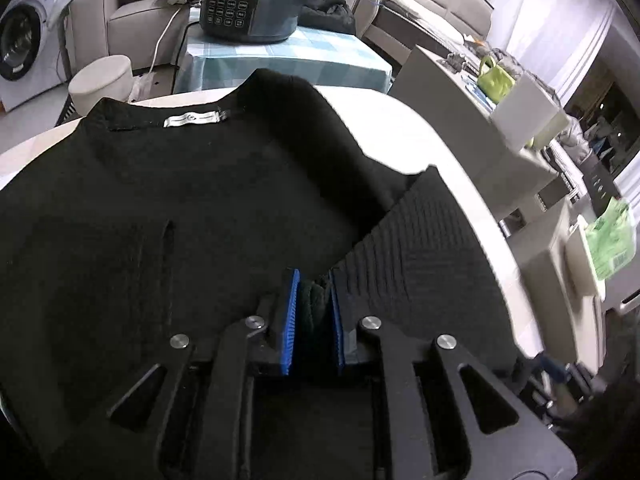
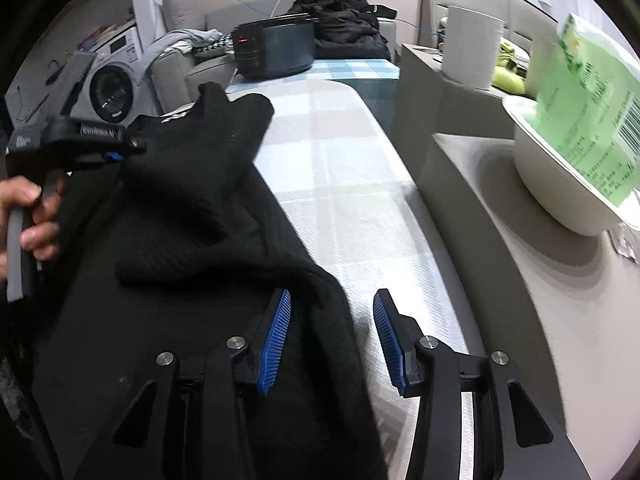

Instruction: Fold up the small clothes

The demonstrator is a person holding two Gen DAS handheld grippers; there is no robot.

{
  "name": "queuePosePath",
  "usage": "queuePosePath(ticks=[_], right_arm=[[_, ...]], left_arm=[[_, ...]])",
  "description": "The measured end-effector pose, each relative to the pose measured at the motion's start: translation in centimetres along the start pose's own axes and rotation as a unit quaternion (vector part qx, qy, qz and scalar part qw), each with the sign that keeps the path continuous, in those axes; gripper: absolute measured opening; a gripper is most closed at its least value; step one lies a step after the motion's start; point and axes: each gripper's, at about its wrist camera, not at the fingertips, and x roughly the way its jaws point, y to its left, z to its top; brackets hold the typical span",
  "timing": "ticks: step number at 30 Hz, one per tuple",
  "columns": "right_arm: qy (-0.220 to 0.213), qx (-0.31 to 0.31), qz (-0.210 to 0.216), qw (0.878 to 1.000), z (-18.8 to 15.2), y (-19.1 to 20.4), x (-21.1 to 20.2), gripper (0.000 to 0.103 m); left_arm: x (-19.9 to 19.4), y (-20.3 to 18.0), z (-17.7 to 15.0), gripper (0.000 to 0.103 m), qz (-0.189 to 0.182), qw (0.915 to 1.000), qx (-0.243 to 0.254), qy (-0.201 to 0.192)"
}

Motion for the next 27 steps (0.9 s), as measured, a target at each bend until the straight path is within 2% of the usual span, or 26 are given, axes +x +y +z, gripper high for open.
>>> queuePosePath(ticks=[4, 7, 9, 11, 14, 17, 20, 23, 25, 27], right_arm=[[-0.009, -0.012, 0.007, 1.0, 0.6, 0.9, 0.2, 0.044], [-0.005, -0.017, -0.011, 1.0, 0.8, 1.5, 0.1, 0.044], [-0.003, 0.001, -0.003, 1.0, 0.5, 1.4, -0.6, 0.044], [-0.004, 0.05, 0.029, 0.998, -0.1, 0.9, -1.8, 0.044], [-0.015, 0.112, 0.119, 0.986, -1.2, 1.1, -3.5, 0.044], [-0.023, 0.116, 0.188, 0.975, -1.3, 2.9, -3.8, 0.044], [-0.004, 0.11, 0.187, 0.976, -0.4, 4.8, -1.6, 0.044], [0.024, 0.151, 0.194, 0.969, 0.6, 5.7, 1.5, 0.044], [0.03, 0.17, 0.188, 0.967, 1.0, 6.3, 3.0, 0.035], [0.028, 0.195, 0.225, 0.954, 1.3, 6.4, 4.1, 0.006]], left_arm=[[-0.9, 1.6, 0.5, 0.012, -0.025, 0.9984, -0.047, -0.019], [-2.1, 1.0, 1.5, 0.012, -0.035, 0.9976, -0.049, -0.034], [-3.0, 0.2, 2.0, 0.012, -0.037, 0.9976, -0.037, -0.044], [-3.6, -0.3, 2.3, 0.012, -0.039, 0.9976, -0.031, -0.047], [-3.7, -0.4, 2.4, 0.012, -0.038, 0.9978, -0.03, -0.045], [-3.7, -0.3, 2.3, 0.012, -0.038, 0.9978, -0.034, -0.042], [-3.7, 0.0, 2.1, 0.012, -0.038, 0.9977, -0.041, -0.038], [-3.7, 0.6, 2.1, 0.012, -0.041, 0.9975, -0.047, -0.033], [-3.8, 0.8, 2.2, 0.012, -0.04, 0.9975, -0.049, -0.034], [-4.0, 1.0, 2.4, 0.012, -0.04, 0.9972, -0.052, -0.035]])
